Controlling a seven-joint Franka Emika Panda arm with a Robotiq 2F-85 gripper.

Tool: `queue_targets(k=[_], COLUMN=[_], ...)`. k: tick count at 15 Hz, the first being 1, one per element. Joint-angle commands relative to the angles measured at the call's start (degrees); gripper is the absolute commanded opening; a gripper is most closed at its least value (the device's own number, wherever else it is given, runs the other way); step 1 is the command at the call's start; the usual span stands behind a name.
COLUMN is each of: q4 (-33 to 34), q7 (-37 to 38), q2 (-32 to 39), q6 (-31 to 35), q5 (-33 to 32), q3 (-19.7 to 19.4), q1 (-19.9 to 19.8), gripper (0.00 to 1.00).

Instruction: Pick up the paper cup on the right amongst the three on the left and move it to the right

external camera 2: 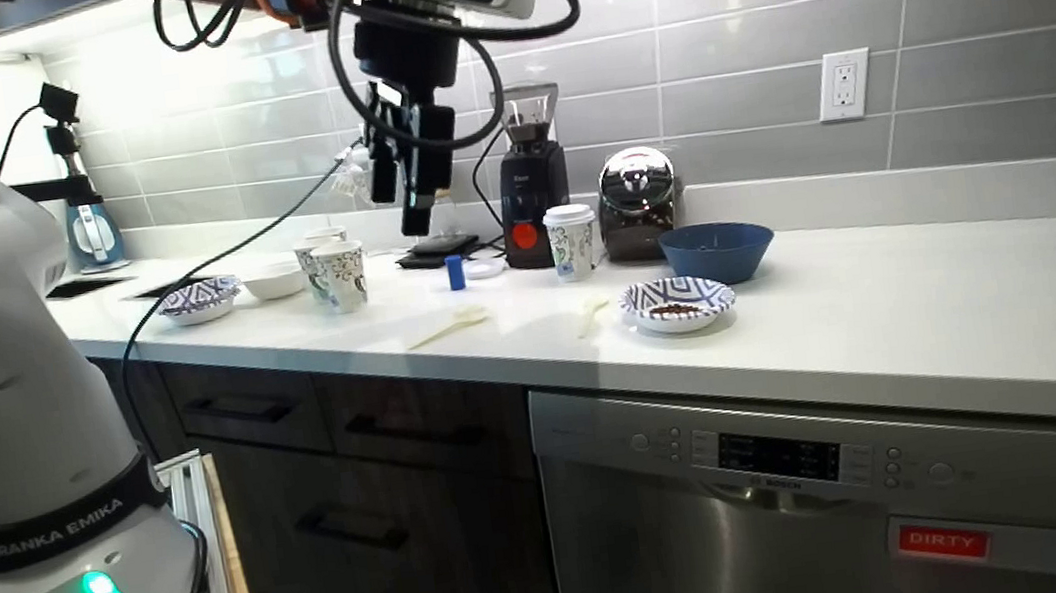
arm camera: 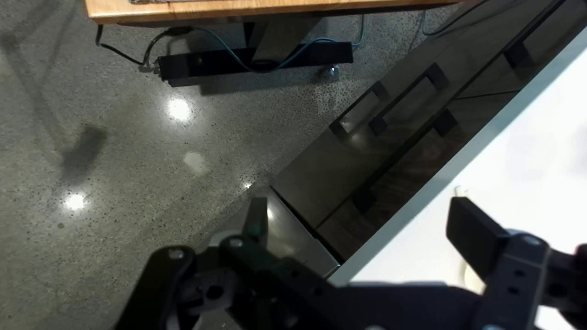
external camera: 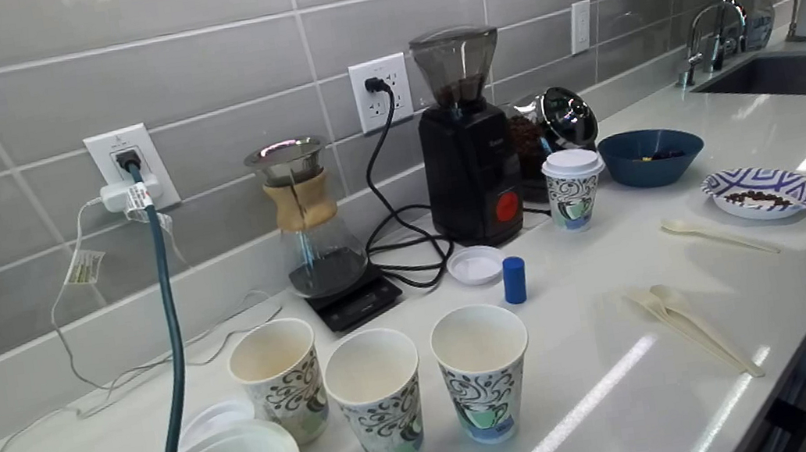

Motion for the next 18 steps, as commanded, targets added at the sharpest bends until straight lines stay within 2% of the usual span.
queue_targets(k=[1, 6, 9, 11, 15, 18], q4=[1.7, 2.8, 4.9, 7.6, 13.2, 17.3], q7=[2.4, 14.5, 22.1, 25.7, 26.4, 22.5], q2=[0.3, 2.1, 4.3, 7.1, 13.5, 19.1], q6=[-1.7, -2.0, 1.9, 4.9, 10.3, 13.5], q5=[0.7, 5.6, 7.6, 6.8, 0.7, 0.3], q3=[7.9, 19.2, 25.1, 28.2, 32.5, 32.3], q1=[3.2, 9.4, 12.4, 13.6, 14.8, 16.0], gripper=[1.00, 1.00, 1.00, 1.00, 1.00, 1.00])
